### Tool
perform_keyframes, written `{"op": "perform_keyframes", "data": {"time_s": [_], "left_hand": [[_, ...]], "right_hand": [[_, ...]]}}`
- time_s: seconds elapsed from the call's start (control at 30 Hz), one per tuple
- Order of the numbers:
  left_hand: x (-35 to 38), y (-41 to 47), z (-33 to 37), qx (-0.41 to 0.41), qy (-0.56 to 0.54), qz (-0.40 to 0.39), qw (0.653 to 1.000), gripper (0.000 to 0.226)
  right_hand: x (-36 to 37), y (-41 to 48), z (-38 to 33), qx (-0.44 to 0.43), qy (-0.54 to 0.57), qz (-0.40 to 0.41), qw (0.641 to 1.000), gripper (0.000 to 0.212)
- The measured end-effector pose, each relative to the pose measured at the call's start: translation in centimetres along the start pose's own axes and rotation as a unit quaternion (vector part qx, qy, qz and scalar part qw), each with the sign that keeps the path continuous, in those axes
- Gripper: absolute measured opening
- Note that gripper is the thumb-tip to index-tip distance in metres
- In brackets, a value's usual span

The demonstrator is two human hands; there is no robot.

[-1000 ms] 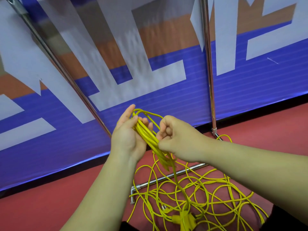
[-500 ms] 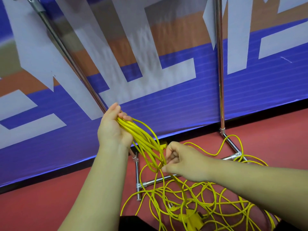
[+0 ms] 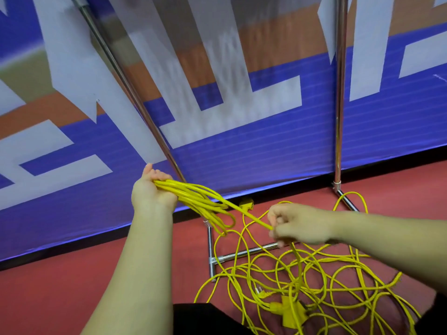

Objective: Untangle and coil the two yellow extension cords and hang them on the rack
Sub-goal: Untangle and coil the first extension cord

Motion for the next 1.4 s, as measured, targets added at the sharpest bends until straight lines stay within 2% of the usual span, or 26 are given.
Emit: {"op": "perform_keyframes", "data": {"time_s": [0.07,0.13,0.23,0.3,0.37,0.43,0.63,0.73,0.83,0.9,1.0,1.1,1.23,1.33,1.4], "left_hand": [[-0.9,0.3,-0.1,0.005,0.074,-0.019,0.997,0.025],[-1.1,-0.3,-0.8,0.020,0.205,-0.063,0.977,0.019],[-0.7,-2.0,-2.9,0.024,0.394,-0.139,0.908,0.016],[-0.3,-3.6,-4.6,0.000,0.463,-0.184,0.867,0.014],[0.3,-5.3,-6.1,-0.029,0.495,-0.212,0.842,0.020],[1.0,-6.9,-7.0,-0.070,0.492,-0.246,0.833,0.028],[2.0,-10.0,-9.0,-0.180,0.506,-0.285,0.793,0.044],[2.2,-10.2,-9.2,-0.202,0.531,-0.310,0.763,0.042],[2.3,-10.5,-9.4,-0.191,0.584,-0.339,0.712,0.046],[2.5,-10.8,-9.6,-0.204,0.609,-0.347,0.683,0.039],[2.6,-11.3,-9.8,-0.239,0.623,-0.343,0.661,0.012],[2.7,-11.5,-9.9,-0.232,0.604,-0.340,0.683,0.021],[3.8,-10.0,-8.8,-0.183,0.494,-0.326,0.785,0.014],[4.3,-8.1,-7.2,-0.139,0.390,-0.302,0.859,0.012],[4.3,-6.9,-5.9,-0.107,0.336,-0.288,0.890,0.016]], "right_hand": [[-1.6,-0.4,-0.4,0.002,0.051,0.049,0.998,0.019],[-3.2,-0.8,-1.1,-0.001,0.099,0.117,0.988,0.017],[-4.9,-1.3,-2.7,-0.022,0.136,0.192,0.972,0.009],[-5.5,-1.6,-4.1,-0.036,0.142,0.214,0.966,0.006],[-5.7,-2.0,-5.5,-0.050,0.137,0.222,0.964,0.006],[-5.8,-2.4,-6.6,-0.065,0.107,0.231,0.965,0.009],[-7.1,-3.9,-8.9,-0.095,-0.123,0.245,0.957,0.008],[-7.5,-4.5,-9.2,-0.093,-0.164,0.242,0.952,0.006],[-7.3,-4.5,-8.7,-0.086,-0.175,0.216,0.957,0.007],[-7.3,-4.4,-8.5,-0.087,-0.168,0.202,0.961,0.009],[-7.8,-4.7,-8.3,-0.088,-0.164,0.194,0.963,0.012],[-8.2,-4.9,-8.0,-0.096,-0.115,0.177,0.973,0.013],[-8.6,-4.8,-7.5,-0.115,0.054,0.138,0.982,0.017],[-8.2,-4.5,-7.0,-0.114,0.119,0.122,0.979,0.020],[-7.4,-4.2,-6.0,-0.089,0.135,0.104,0.981,0.022]]}}
Point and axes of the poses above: each hand's wrist, its own y-axis towards the middle knuckle, its own x-axis out of the palm, z = x × y, the point moved 2 cm from there along y, towards the middle knuckle, and after that the axes turned 1 degree about -y, right-handed, at the moved point
